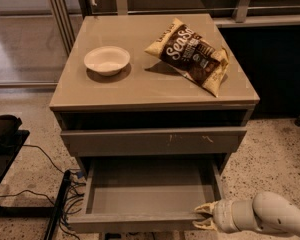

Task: Open middle drawer

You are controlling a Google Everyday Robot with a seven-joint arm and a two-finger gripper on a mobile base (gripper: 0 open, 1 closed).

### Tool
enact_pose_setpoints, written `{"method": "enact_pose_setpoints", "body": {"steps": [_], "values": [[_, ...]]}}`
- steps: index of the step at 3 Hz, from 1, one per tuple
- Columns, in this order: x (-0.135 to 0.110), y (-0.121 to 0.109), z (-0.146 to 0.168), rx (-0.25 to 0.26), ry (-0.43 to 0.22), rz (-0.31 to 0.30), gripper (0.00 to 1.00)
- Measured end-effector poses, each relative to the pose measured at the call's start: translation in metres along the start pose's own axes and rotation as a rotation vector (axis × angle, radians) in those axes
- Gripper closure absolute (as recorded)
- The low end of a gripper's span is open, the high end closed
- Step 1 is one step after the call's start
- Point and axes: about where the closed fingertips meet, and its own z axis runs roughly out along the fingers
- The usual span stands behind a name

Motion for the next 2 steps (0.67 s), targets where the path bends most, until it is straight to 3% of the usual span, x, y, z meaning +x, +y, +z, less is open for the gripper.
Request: {"method": "enact_pose_setpoints", "body": {"steps": [1, 2], "values": [[-0.0027, 0.0218, -0.0076, -0.026, -0.01, -0.001, 1.0], [-0.0027, 0.0218, -0.0076, -0.026, -0.01, -0.001, 0.82]]}}
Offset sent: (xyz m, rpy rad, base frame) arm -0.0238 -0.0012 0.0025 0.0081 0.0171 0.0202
